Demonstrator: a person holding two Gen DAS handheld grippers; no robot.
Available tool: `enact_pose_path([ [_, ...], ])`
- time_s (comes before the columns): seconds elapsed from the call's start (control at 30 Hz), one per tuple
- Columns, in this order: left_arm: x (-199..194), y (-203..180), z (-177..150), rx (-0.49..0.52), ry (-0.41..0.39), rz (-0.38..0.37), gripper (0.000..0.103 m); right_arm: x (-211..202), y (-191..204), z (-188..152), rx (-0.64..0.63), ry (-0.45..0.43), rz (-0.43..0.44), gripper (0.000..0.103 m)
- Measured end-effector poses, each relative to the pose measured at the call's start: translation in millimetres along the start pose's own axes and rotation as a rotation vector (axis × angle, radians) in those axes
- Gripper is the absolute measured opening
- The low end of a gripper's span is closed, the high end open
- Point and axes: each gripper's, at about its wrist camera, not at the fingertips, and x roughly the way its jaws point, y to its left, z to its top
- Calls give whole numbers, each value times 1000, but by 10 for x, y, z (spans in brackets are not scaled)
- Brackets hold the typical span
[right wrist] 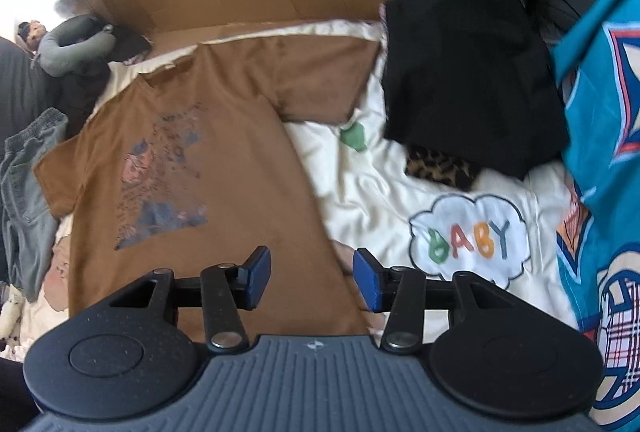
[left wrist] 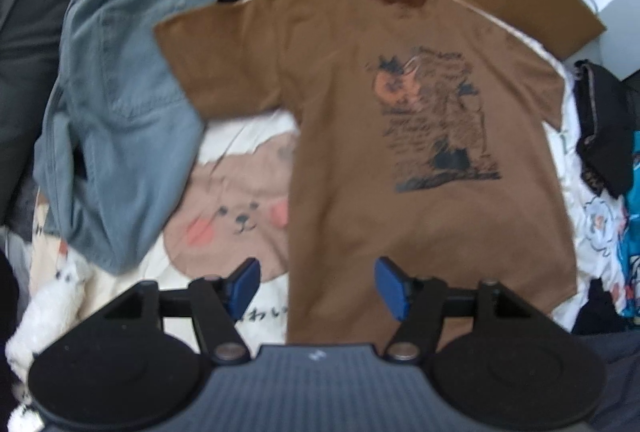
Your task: Fold clothes
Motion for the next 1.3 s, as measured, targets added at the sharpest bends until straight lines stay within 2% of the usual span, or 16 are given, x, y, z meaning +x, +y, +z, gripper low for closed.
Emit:
enact_pose_path([
  [0.17,-106,-227,195,54,-22,-9,71,-152,220,105,-62,-40,23,54],
  [0.33,-148,-446,375,103,-35,2,72,-189,299,168,-64,-81,33,56],
  [0.5,-173,-598,655,117,-41,-9,73,-111,226,229,13,-93,42,56],
  [0.7,-110,-777,969,122,-63,24,74,23,172,345,59,-137,43,57],
  [0.8,-99,-887,1124,117,-86,5,74,96,150,407,93,-164,62,60],
  [1.17,225,-1362,1800,114,-131,-5,74,442,103,511,129,-216,123,62],
  [1.3,418,-1562,1989,111,-148,-54,74,594,42,539,153,-223,116,62],
])
